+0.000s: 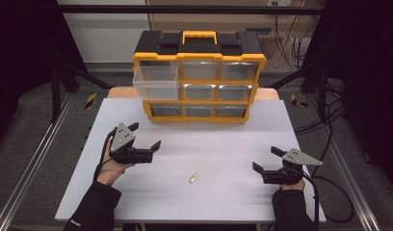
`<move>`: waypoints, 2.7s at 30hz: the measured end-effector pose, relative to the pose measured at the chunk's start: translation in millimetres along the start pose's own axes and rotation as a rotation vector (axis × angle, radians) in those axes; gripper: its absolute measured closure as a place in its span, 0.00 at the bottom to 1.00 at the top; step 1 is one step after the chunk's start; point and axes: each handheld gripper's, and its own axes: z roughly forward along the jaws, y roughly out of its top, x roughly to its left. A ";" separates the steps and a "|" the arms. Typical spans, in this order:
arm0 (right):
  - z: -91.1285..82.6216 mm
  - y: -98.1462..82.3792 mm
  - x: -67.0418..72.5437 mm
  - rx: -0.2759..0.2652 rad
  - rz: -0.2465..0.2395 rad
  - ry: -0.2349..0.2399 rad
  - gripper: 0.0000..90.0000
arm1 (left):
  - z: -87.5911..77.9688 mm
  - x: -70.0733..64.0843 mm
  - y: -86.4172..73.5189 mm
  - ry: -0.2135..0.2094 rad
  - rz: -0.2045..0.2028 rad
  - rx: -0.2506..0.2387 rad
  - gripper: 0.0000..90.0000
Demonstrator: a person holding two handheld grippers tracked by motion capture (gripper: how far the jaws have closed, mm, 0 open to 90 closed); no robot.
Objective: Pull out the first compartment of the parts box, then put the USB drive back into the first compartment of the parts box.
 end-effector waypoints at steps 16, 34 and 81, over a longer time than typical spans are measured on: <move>-0.3 -0.1 0.2 0.000 -0.007 0.000 0.02 | 6.1 -4.5 -11.1 -0.027 -0.025 0.069 0.01; 0.5 -0.2 0.5 0.006 -0.009 0.002 0.02 | 17.2 -20.6 -14.4 -0.084 -0.011 0.116 0.00; 0.6 -0.6 0.3 0.010 -0.012 0.001 0.02 | 47.8 -78.5 -13.6 -0.229 0.019 0.236 0.00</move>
